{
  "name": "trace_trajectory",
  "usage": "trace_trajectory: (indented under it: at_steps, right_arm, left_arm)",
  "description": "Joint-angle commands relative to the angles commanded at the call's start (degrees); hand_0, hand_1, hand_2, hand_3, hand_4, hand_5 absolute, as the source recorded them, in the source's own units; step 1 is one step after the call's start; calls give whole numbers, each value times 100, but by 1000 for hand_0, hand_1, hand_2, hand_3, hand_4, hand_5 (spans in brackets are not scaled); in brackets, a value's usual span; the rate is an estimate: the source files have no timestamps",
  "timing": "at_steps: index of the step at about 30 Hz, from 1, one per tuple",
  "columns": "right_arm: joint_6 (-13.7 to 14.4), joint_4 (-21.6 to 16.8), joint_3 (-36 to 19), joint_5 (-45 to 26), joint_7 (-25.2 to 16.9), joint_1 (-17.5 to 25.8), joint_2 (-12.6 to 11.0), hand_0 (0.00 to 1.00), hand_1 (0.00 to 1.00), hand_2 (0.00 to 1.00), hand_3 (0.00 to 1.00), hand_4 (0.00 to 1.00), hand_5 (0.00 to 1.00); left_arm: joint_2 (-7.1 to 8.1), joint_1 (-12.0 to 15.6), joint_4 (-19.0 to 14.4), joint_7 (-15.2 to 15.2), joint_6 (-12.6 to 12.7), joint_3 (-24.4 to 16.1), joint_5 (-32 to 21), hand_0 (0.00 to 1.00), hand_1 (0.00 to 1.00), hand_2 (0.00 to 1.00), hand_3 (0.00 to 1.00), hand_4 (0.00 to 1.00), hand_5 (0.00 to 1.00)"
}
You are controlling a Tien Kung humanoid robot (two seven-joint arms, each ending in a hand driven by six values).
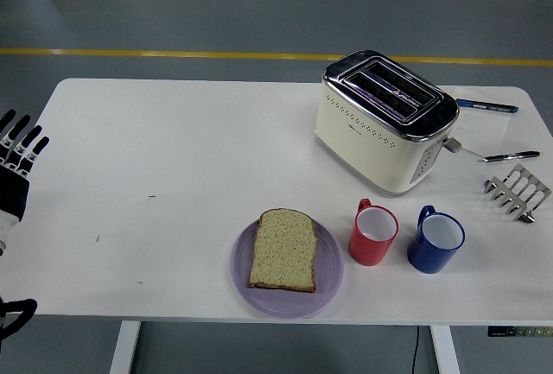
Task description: Push plate across desktop,pick up the break from the machine,place the break in the plate
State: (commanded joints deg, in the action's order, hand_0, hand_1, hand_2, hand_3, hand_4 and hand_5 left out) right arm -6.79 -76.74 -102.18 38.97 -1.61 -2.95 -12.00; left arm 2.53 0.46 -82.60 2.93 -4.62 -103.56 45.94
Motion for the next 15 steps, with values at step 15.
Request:
trace_trajectory:
  at_steps: [15]
  right_arm:
    - [-268, 267, -138, 29, 99, -96, 30, 778, 752, 762, 746, 532, 515]
  left_arm:
    - [-38, -67, 86, -287, -283, -183, -170, 811, 798, 818, 777, 528, 998]
